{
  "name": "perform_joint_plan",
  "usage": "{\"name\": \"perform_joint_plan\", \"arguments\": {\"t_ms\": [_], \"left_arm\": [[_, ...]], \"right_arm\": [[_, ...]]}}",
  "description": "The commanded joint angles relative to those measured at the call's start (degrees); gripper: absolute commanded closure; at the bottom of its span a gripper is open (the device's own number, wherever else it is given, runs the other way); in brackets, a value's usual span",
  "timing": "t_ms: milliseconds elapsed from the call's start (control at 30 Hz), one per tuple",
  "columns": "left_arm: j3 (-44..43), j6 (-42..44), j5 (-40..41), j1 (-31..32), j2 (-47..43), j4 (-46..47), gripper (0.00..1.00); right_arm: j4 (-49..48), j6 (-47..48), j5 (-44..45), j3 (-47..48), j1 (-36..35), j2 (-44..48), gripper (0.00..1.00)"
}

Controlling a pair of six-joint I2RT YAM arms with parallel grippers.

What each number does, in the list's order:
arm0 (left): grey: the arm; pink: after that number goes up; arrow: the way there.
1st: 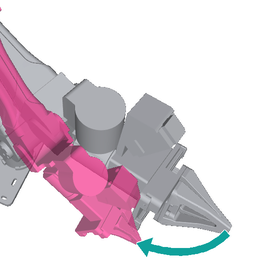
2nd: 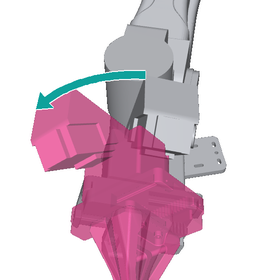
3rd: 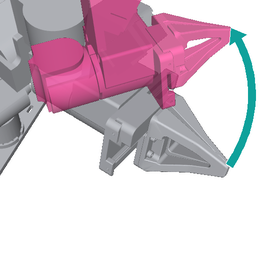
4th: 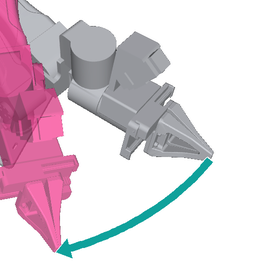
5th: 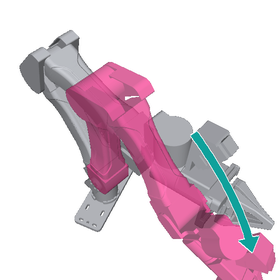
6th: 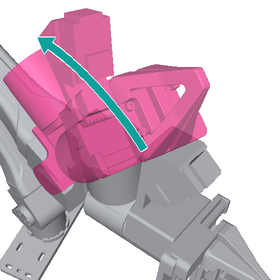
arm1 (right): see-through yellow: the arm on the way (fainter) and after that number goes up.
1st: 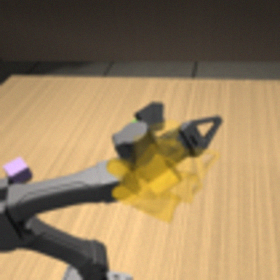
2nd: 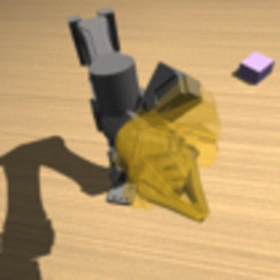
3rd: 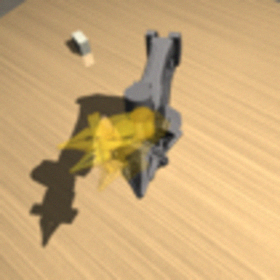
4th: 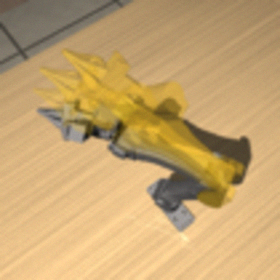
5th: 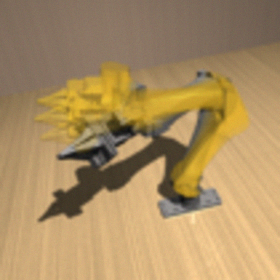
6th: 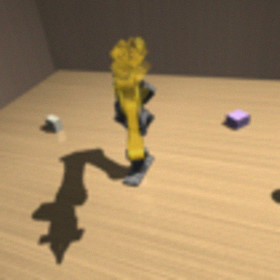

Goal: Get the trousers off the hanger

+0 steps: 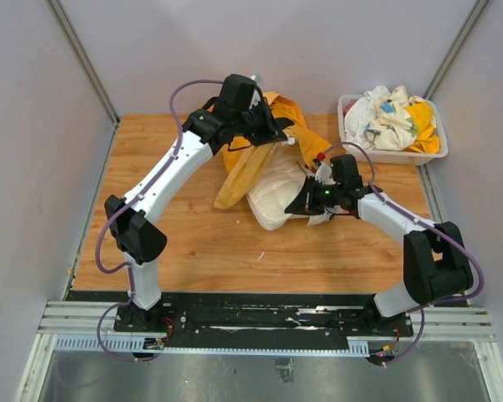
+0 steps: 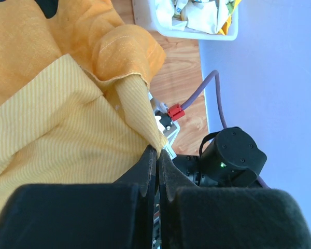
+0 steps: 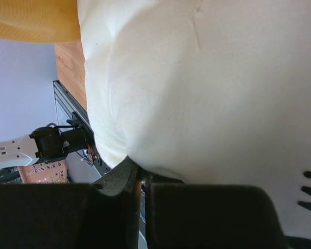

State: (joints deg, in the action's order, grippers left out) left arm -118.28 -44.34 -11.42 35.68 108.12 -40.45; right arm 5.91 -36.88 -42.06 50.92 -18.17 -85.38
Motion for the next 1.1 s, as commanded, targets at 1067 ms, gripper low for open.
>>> {"name": "perform_joint_plan", "arguments": {"t_ms": [1067], "left_arm": [[0.8,-0.5,-11.4,6.0,-2.4,0.8,1.0]], "right_arm": [[0.2,-1.1,-0.1,28.3,6.5,0.5,0.99]]}}
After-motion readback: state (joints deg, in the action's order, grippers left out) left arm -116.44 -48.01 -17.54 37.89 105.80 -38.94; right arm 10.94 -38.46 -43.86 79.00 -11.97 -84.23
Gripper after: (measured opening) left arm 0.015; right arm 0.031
